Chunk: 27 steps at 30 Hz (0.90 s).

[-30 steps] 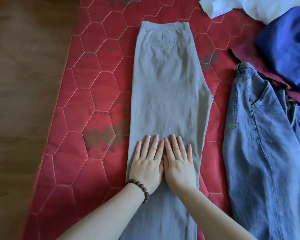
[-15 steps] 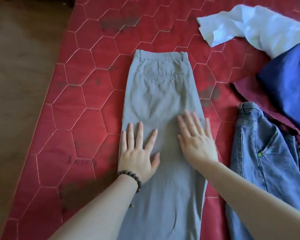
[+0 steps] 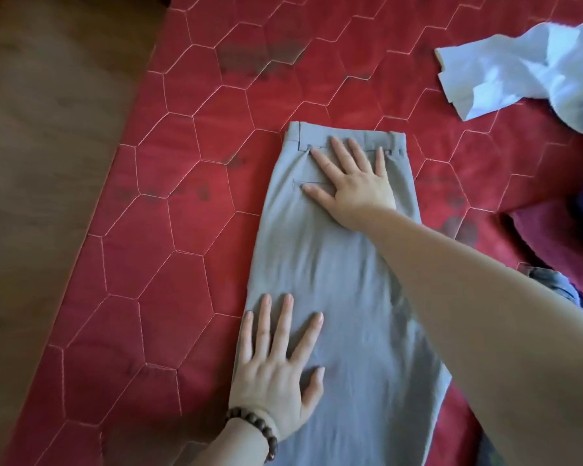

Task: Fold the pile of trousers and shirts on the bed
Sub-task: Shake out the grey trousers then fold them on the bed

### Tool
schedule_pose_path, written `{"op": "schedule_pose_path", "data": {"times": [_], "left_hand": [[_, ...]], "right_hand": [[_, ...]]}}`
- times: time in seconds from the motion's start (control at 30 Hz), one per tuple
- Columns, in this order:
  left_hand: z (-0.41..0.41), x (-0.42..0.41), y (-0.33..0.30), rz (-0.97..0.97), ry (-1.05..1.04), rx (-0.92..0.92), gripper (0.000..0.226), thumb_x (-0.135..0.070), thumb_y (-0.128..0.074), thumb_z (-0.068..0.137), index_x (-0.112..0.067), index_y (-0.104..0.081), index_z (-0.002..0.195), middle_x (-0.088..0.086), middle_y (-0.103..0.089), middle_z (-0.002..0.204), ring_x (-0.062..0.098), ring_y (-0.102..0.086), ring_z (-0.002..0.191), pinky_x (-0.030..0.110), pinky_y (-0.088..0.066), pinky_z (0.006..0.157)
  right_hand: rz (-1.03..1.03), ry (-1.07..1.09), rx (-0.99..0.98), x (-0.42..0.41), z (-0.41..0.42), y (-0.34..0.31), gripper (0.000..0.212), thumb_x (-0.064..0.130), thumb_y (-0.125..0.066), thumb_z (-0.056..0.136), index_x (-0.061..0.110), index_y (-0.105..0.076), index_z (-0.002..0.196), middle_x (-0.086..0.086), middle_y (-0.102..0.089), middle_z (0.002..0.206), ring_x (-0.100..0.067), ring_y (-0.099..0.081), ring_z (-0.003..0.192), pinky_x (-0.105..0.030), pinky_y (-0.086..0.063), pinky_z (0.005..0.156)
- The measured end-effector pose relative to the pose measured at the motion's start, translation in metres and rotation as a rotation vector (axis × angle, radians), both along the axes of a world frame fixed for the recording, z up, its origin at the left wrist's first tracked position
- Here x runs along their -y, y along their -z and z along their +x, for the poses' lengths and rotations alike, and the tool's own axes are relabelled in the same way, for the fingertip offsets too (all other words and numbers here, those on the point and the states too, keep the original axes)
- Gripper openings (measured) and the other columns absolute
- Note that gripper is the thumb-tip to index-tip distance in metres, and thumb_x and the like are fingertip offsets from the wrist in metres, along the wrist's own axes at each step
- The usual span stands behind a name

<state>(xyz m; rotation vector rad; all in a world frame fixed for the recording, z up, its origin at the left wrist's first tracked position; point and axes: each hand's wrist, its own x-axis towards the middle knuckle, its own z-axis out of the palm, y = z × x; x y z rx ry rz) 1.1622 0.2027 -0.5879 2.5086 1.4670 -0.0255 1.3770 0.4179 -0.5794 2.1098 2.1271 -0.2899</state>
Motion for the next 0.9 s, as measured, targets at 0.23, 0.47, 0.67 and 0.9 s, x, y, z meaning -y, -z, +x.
{"op": "schedule_pose_path", "data": {"times": [0.23,0.47,0.67,0.9], "left_hand": [[-0.001,0.0,0.001,0.011,-0.008,0.011,0.08,-0.056,-0.05,0.079,-0.033,-0.025,0.152,0.015,-0.016,0.16,0.042,-0.008,0.147,0.059,-0.014,0.116],[0.0,0.001,0.002,0.039,-0.001,-0.007,0.075,-0.054,-0.046,0.082,-0.034,-0.026,0.151,0.015,-0.017,0.16,0.041,-0.008,0.147,0.06,-0.016,0.115],[-0.001,0.002,0.002,0.074,0.013,-0.023,0.073,-0.054,-0.043,0.085,-0.032,-0.025,0.152,0.015,-0.016,0.16,0.041,-0.007,0.147,0.059,-0.013,0.116],[-0.001,0.003,0.001,0.097,0.005,-0.043,0.071,-0.057,-0.038,0.085,-0.034,-0.027,0.151,0.013,-0.02,0.159,0.04,-0.009,0.147,0.056,-0.01,0.117]], "right_hand": [[0.167,0.584,0.064,0.028,0.018,-0.011,0.066,0.058,-0.008,0.096,0.028,-0.01,0.154,-0.005,0.005,0.162,-0.025,0.009,0.149,-0.068,0.006,0.11],[0.118,0.062,-0.014,0.164,-0.025,0.005,0.058,0.06,-0.023,0.096,0.041,-0.019,0.151,0.007,-0.016,0.161,-0.016,-0.008,0.149,-0.062,0.005,0.115],[0.173,0.546,-0.009,0.181,0.018,0.005,0.054,0.043,-0.018,0.101,0.036,-0.008,0.153,0.006,-0.005,0.162,-0.019,0.003,0.149,-0.068,0.006,0.111],[0.135,0.266,-0.063,0.271,-0.052,0.007,0.052,0.042,-0.023,0.101,0.036,-0.02,0.152,0.005,-0.017,0.16,-0.014,-0.008,0.149,-0.054,0.0,0.118]]}}
